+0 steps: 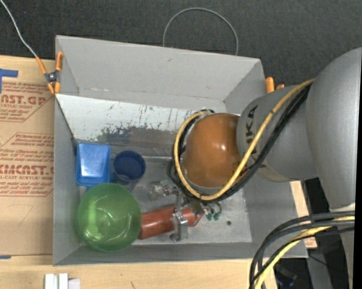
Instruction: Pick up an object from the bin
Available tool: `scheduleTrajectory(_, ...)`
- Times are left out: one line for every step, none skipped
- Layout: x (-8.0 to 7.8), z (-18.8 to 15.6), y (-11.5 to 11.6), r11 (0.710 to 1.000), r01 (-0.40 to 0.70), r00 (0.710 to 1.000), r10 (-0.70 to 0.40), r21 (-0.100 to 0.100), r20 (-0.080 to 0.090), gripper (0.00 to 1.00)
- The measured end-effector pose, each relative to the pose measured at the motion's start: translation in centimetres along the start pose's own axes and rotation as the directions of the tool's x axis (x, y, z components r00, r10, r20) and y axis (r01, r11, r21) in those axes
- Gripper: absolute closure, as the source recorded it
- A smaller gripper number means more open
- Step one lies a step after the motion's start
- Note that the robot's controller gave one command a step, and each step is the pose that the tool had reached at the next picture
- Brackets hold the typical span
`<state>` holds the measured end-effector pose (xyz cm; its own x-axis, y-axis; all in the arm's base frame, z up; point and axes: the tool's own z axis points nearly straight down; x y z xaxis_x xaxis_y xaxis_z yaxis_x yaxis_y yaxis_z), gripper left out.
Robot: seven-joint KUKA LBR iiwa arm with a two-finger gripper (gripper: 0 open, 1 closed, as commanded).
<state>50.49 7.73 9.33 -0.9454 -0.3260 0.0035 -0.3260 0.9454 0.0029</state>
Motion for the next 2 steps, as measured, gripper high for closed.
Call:
scheduleTrajectory(1.28, 1.54, -2.25, 0.994, 0.110, 0.994, -0.110, 0.001, 0.003, 1.00)
scheduleTrajectory(1.28, 1.54, -2.25, 0.994, 0.110, 0.994, -0.110, 0.001, 0.003, 1.00)
